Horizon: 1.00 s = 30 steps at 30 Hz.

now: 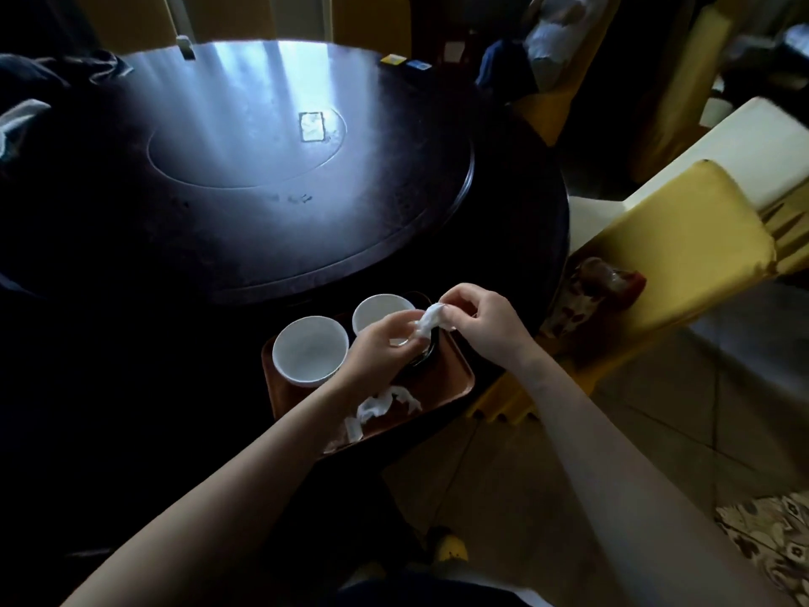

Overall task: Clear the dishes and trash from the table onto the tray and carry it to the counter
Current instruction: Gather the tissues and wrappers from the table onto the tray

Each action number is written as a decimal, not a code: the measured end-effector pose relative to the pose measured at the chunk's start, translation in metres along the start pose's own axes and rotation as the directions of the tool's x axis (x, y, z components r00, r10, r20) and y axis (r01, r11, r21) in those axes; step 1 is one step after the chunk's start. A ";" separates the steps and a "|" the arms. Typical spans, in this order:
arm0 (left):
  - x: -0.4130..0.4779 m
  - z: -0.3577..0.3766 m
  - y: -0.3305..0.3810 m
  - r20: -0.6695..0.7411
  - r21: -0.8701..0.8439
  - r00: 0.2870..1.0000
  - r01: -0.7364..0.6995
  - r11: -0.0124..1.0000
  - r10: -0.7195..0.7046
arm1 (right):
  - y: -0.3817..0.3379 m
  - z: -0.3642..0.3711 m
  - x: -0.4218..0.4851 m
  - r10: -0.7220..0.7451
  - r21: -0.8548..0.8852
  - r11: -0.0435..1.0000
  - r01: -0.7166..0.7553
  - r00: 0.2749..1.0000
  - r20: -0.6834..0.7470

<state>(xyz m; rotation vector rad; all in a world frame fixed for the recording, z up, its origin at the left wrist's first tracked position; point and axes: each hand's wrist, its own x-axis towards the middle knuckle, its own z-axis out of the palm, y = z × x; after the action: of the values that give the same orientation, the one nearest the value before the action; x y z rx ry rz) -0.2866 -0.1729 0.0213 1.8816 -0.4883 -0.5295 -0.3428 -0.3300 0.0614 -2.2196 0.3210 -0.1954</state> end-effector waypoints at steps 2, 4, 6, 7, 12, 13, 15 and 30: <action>0.009 0.004 0.004 -0.049 -0.030 0.999 -0.011 0.999 0.010 | 0.001 -0.006 0.006 0.038 0.079 0.996 -0.036 0.999 -0.020; 0.016 0.006 0.008 -0.070 -0.046 0.997 -0.028 0.999 0.024 | 0.005 -0.012 0.013 0.087 0.175 0.982 -0.077 0.995 -0.049; 0.022 0.009 0.010 -0.071 -0.081 0.997 -0.025 0.996 0.019 | 0.012 -0.020 0.021 0.138 0.256 0.960 -0.112 0.987 -0.085; 0.026 0.011 0.011 -0.069 -0.109 0.998 -0.012 0.994 0.005 | 0.016 -0.025 0.024 0.161 0.289 0.949 -0.128 0.983 -0.092; 0.049 0.030 0.013 -0.094 -0.219 0.989 0.089 0.972 -0.112 | 0.044 -0.045 0.043 0.254 0.440 0.870 -0.222 0.967 -0.016; 0.055 0.037 0.014 -0.096 -0.244 0.985 0.118 0.963 -0.145 | 0.052 -0.050 0.049 0.270 0.454 0.857 -0.243 0.963 0.004; 0.068 0.051 0.018 -0.090 -0.305 0.974 0.170 0.937 -0.206 | 0.068 -0.062 0.062 0.290 0.474 0.837 -0.274 0.956 0.041; 0.156 0.193 0.043 -0.304 -0.481 0.805 0.333 0.811 -0.510 | 0.202 -0.092 0.115 0.082 0.136 0.981 -0.141 0.927 0.367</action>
<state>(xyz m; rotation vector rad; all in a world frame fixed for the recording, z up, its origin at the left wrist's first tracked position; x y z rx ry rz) -0.2729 -0.4208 -0.0228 1.6248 0.3403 -0.4551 -0.2881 -0.5527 -0.0374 -2.0203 0.2190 0.2407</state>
